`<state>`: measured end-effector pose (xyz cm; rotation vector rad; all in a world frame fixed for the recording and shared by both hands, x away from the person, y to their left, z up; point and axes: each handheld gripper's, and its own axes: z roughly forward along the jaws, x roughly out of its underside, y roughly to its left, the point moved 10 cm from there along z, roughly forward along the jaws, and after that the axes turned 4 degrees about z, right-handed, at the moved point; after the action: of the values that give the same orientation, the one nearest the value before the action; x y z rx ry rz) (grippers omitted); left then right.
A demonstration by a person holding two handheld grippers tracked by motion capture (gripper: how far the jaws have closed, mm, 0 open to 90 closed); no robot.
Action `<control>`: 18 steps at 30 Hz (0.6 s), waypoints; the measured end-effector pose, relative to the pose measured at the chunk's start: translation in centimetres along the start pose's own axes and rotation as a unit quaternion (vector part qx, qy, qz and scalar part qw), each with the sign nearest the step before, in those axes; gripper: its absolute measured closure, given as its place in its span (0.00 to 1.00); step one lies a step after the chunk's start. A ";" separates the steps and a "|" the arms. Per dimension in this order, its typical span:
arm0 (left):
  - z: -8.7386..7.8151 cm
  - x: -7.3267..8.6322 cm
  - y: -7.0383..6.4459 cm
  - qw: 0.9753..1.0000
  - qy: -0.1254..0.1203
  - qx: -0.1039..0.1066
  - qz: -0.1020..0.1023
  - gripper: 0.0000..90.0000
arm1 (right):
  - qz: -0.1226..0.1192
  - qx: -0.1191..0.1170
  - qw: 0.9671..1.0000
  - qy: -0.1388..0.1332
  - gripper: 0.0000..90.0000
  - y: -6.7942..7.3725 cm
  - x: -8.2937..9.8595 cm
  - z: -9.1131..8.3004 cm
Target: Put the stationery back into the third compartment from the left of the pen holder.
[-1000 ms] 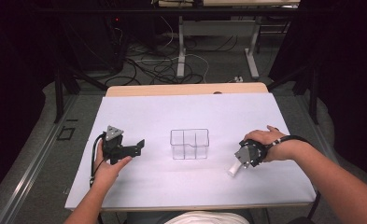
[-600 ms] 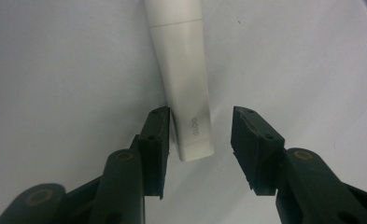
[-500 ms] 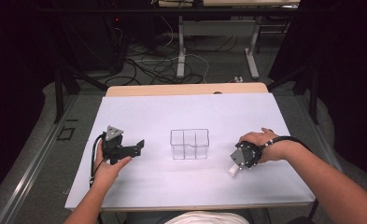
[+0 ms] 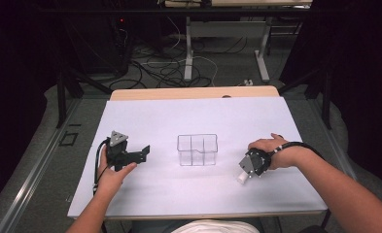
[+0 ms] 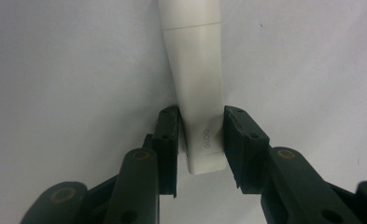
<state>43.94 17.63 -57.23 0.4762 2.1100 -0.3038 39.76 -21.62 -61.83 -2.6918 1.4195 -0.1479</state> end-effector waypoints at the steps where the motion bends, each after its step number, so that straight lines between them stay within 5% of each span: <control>1: 0.0 0.0 0.0 1.000 0.000 0.000 0.000 0.02 | -0.002 0.011 1.000 0.007 0.75 -0.1 0.1 -0.2; 18: 0.0 -0.1 -0.1 1.000 -0.001 0.001 0.002 0.02 | -0.008 0.007 1.000 -0.005 0.79 0.3 -0.1 -0.2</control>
<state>43.95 17.50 -57.19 0.4806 2.1075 -0.3037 39.43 -21.76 -61.66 -2.6894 1.3904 -0.1458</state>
